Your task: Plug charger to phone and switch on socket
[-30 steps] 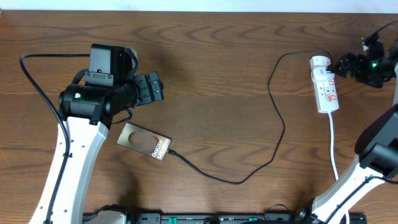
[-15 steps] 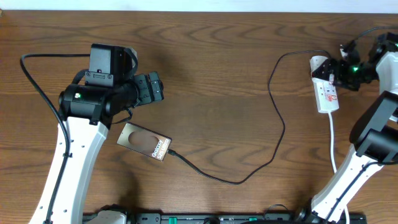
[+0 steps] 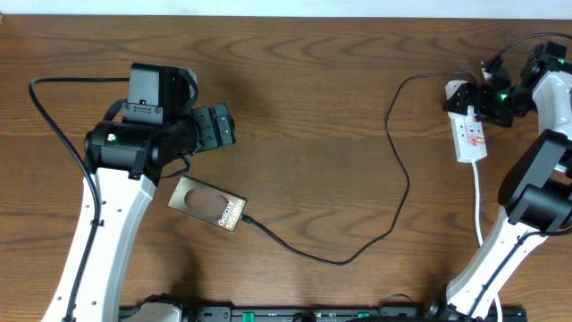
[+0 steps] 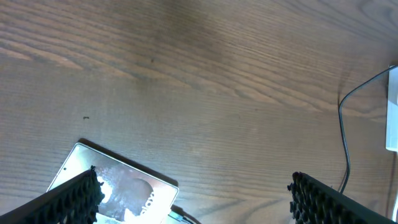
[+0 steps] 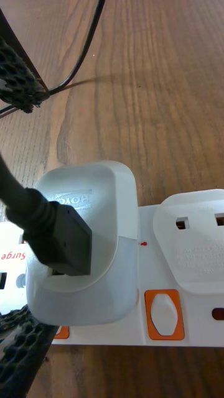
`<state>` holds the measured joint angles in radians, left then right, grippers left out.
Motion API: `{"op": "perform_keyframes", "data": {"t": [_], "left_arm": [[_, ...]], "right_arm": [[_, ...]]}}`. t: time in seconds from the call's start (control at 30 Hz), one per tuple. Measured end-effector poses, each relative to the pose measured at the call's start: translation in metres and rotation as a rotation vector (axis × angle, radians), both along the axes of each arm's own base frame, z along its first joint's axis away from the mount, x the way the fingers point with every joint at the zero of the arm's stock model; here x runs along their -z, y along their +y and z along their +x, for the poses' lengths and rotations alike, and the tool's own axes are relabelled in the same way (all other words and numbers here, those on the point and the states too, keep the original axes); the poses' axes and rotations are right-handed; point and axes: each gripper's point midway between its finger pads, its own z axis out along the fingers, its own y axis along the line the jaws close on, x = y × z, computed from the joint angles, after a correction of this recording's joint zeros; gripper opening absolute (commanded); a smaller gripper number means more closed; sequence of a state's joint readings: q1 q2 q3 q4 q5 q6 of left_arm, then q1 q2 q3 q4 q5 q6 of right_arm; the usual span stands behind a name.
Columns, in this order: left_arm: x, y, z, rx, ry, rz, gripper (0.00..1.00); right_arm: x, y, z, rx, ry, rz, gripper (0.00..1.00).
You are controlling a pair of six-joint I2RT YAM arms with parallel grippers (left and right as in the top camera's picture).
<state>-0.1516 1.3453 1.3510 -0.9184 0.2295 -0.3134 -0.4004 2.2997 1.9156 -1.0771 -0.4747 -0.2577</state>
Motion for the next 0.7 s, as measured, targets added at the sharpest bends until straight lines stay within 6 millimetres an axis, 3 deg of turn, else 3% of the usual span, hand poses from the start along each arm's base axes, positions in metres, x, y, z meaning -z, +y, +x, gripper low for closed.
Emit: {"op": "perform_keyframes", "data": {"t": [0.7], "left_arm": [[0.0015,0.0004,-0.0023,0.0,0.011,0.002,0.95]], "right_arm": [[0.0092,-0.0022,0.0032,0.039,-0.053,-0.039,0.99]]}}
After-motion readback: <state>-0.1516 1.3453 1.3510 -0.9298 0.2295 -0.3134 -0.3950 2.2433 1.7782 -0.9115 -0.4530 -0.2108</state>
